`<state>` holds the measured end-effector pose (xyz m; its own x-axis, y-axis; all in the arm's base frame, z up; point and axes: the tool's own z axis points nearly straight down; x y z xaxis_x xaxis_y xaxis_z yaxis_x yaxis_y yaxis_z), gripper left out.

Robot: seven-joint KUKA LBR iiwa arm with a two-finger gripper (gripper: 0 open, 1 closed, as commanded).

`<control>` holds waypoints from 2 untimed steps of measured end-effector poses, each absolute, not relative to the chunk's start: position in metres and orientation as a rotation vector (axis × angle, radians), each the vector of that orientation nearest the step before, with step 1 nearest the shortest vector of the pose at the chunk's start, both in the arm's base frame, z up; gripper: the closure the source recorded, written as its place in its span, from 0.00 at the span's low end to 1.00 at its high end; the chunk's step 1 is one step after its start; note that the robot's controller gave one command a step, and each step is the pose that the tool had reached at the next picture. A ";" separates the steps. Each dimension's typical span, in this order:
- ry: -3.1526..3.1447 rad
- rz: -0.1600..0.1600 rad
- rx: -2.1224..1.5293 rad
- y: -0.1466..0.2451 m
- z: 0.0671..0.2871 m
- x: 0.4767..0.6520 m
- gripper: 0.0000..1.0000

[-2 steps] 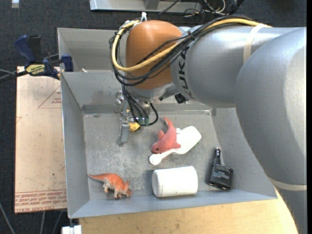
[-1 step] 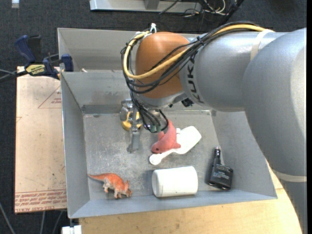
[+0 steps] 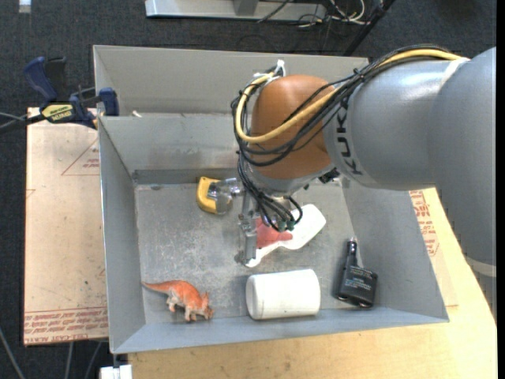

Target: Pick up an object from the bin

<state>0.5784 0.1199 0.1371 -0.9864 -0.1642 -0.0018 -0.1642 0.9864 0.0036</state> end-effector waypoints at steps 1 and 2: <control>3.137 0.004 -0.066 0.094 0.110 0.588 0.00; 3.139 0.007 0.013 0.079 0.082 0.575 0.00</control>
Offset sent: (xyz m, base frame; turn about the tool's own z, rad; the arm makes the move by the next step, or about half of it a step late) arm -0.0073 -0.0452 -0.0590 0.1723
